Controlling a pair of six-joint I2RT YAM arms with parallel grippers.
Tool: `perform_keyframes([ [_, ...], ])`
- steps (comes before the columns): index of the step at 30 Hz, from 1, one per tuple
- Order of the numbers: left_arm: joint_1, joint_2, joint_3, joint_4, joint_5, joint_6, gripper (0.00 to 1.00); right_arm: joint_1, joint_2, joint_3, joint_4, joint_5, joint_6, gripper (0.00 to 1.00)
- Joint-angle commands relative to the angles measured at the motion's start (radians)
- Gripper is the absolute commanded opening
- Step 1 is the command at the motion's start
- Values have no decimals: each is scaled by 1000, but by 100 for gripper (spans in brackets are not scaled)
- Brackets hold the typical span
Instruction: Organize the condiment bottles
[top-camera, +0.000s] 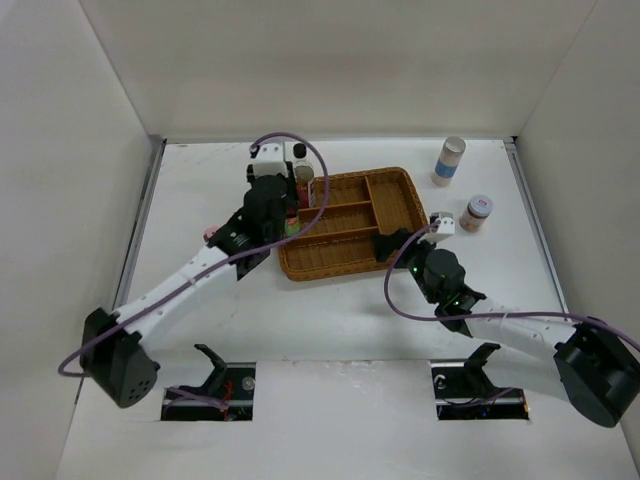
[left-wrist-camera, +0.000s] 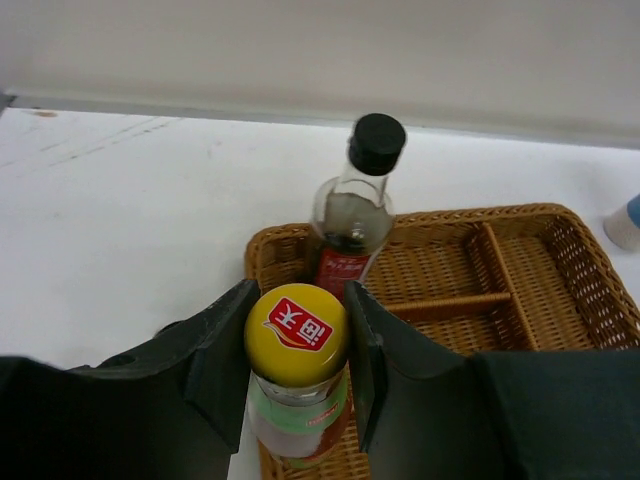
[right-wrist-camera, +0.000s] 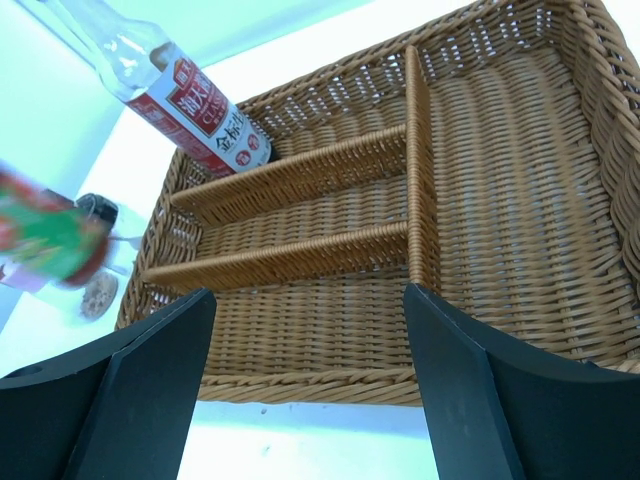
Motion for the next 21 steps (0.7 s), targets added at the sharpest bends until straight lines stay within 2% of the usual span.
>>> perform_keyframes([
  [1,17,89,123,177,74,20,16,-4,-38,6,49,1,4,83],
  [10,52,267,184,244,120,15,16,-4,-21,10,53,-10,12,84],
  [21,12,284,76,263,125,-13,16,-4,-10,16,50,-6,6,84],
])
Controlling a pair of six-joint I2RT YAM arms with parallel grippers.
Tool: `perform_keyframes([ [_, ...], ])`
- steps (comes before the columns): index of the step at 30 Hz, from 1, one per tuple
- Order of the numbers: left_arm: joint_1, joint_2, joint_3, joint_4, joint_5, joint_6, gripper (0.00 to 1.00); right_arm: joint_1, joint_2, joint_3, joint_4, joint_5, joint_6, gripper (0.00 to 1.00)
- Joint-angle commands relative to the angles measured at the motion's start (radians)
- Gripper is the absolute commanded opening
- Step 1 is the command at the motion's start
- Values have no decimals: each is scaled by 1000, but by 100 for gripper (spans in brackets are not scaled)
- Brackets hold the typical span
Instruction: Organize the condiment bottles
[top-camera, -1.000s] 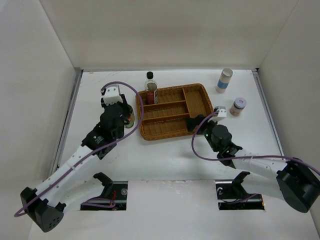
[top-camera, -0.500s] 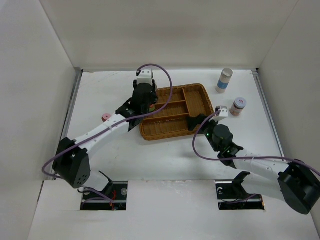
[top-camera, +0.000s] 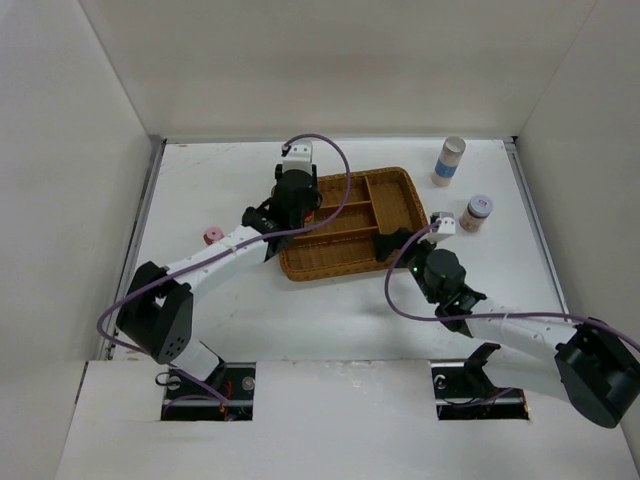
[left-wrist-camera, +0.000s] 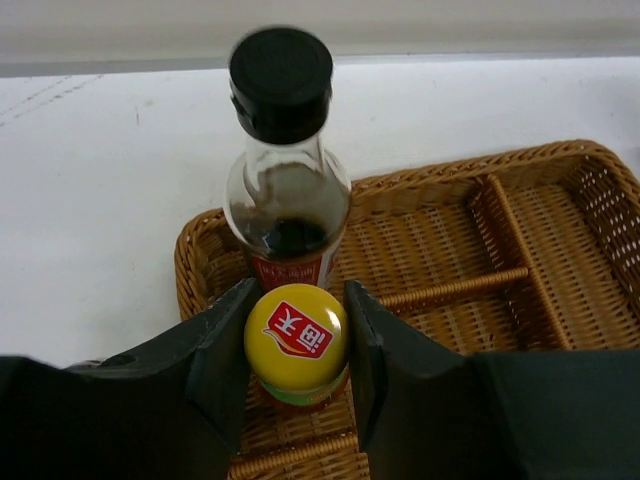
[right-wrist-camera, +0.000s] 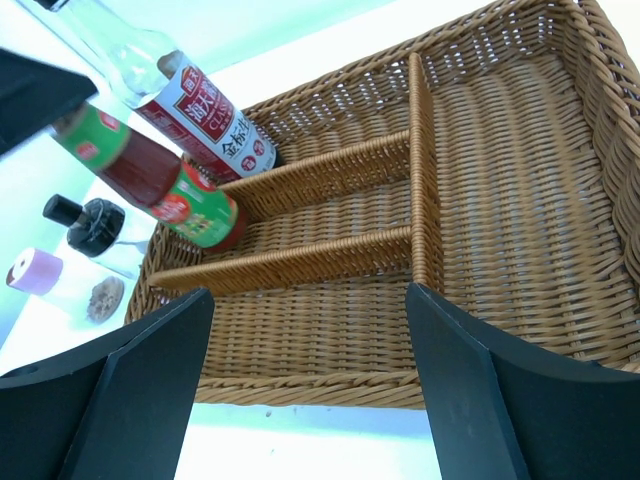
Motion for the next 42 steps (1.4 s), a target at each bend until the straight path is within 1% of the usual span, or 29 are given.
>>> perform_keyframes([
  [1,-21,-67,-18,150,-7,-19,16,-3,7,13,52,-7,6,85],
  [6,-15,-67,-43,164,-9,-24,19,-3,21,18,54,-7,4,85],
  [10,-6,-32,-75,196,-7,-28,25,-6,26,19,49,-11,6,85],
  [13,-2,-12,-93,207,-7,-37,35,-9,17,15,51,-5,4,86],
  [17,-4,-25,-124,219,-9,-47,47,-7,26,19,48,-5,3,87],
  [21,4,-85,-144,210,-9,-45,61,-12,37,18,52,-4,10,88],
  [24,5,-159,-176,209,-9,-36,71,-7,35,22,48,-4,3,89],
  [27,11,-252,-231,196,-19,-41,74,-13,27,15,49,1,7,90],
  [31,19,-377,-315,155,-82,-42,76,-13,34,19,48,1,3,90],
  [34,73,-414,-366,82,-102,-59,76,-15,34,15,54,4,10,89],
  [37,123,-404,-383,25,-55,-83,76,-13,41,22,48,1,6,82],
  [39,148,-372,-383,23,-29,-87,76,-13,37,24,51,7,-3,75],
  [42,175,-306,-363,32,-18,-85,76,-12,40,19,55,9,3,67],
])
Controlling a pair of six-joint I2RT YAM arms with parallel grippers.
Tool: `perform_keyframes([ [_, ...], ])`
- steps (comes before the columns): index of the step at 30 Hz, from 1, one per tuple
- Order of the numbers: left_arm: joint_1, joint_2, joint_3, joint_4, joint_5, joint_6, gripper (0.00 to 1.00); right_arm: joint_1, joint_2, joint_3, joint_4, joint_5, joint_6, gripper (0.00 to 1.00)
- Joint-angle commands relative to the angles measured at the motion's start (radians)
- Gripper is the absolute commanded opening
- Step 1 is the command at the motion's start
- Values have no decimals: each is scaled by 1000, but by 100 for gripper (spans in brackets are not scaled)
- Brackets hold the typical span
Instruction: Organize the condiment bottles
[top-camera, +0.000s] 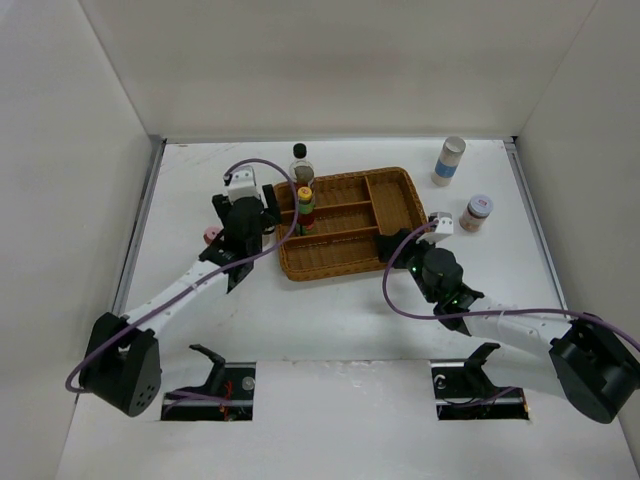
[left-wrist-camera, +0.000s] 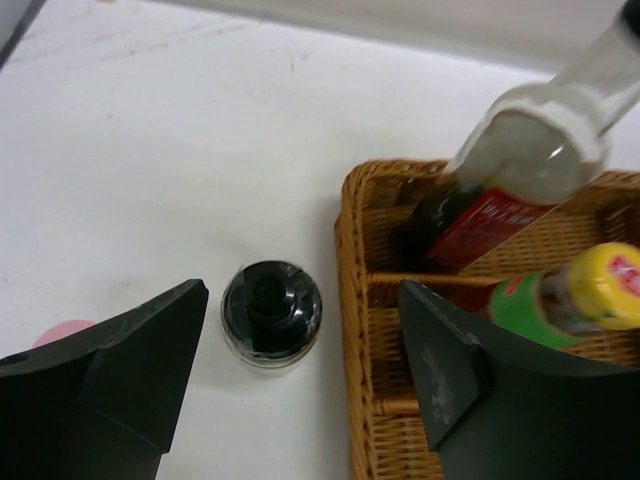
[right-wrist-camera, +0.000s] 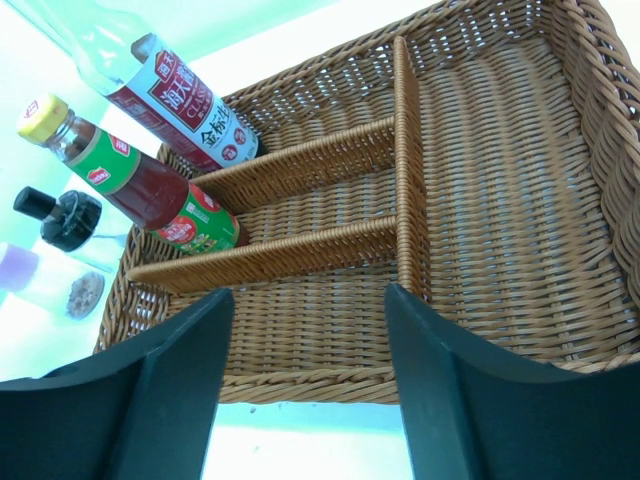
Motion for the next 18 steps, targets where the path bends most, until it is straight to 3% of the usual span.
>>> perform_keyframes([
  [1,25,57,14,-2,36,-13,76,-1,5,22,49,5,6,66],
  [5,48,138,19,47,24,-19,75,2,-21,16,52,13,-7,67],
  [11,75,212,14,101,28,-24,74,4,-7,24,48,14,-5,81],
  [18,92,273,34,107,35,-30,70,4,-11,24,48,11,-5,82],
])
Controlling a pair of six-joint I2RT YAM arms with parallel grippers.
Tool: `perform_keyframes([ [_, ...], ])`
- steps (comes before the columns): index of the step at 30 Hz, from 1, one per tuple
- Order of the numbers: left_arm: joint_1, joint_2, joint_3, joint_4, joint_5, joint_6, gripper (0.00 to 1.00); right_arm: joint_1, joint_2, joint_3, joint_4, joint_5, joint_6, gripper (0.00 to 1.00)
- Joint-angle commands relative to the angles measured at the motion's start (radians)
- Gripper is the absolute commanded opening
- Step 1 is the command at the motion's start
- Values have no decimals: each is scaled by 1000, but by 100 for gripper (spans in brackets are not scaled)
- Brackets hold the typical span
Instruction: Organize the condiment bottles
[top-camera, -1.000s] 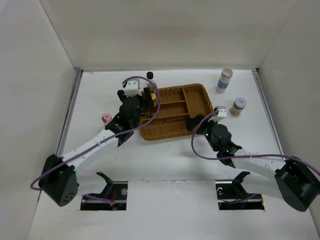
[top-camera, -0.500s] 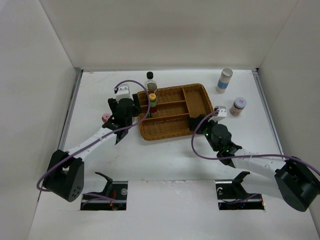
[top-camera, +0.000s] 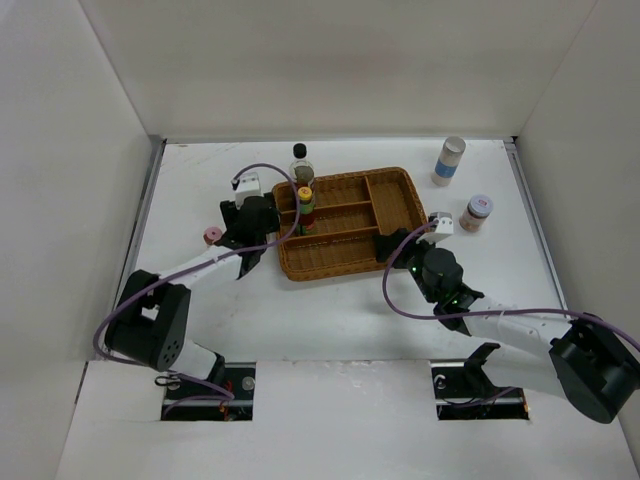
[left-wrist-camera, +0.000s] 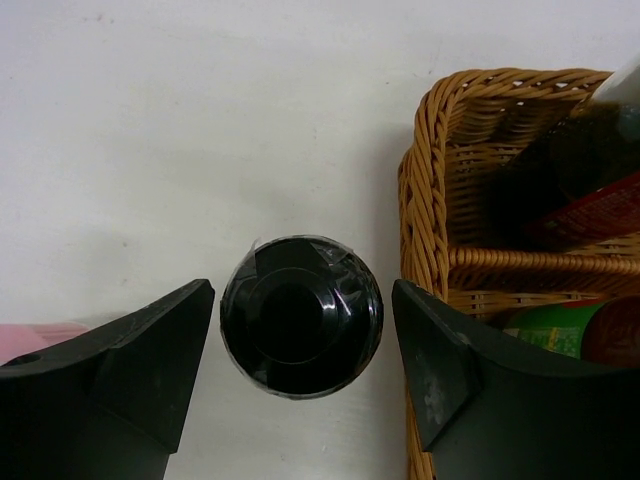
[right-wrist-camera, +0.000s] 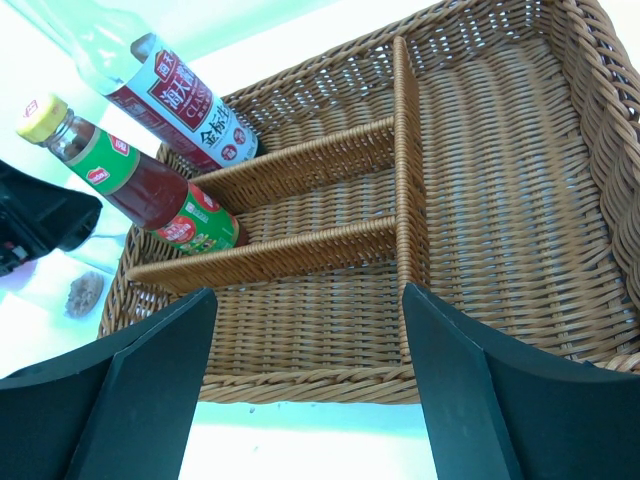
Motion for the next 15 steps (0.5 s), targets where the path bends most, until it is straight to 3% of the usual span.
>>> perform_keyframes([
  [1,13,16,34,60,11,-19,70,4,-15,21,48,12,-3,82],
  [5,15,1,24,71,14,-20,44,4,-7,19,47,3,6,82],
  [7,12,-41,14,74,8,-21,37,4,-13,21,48,14,-3,82],
  [15,-29,-344,-29,3,-43,-9,36,4,-5,16,57,12,0,83],
])
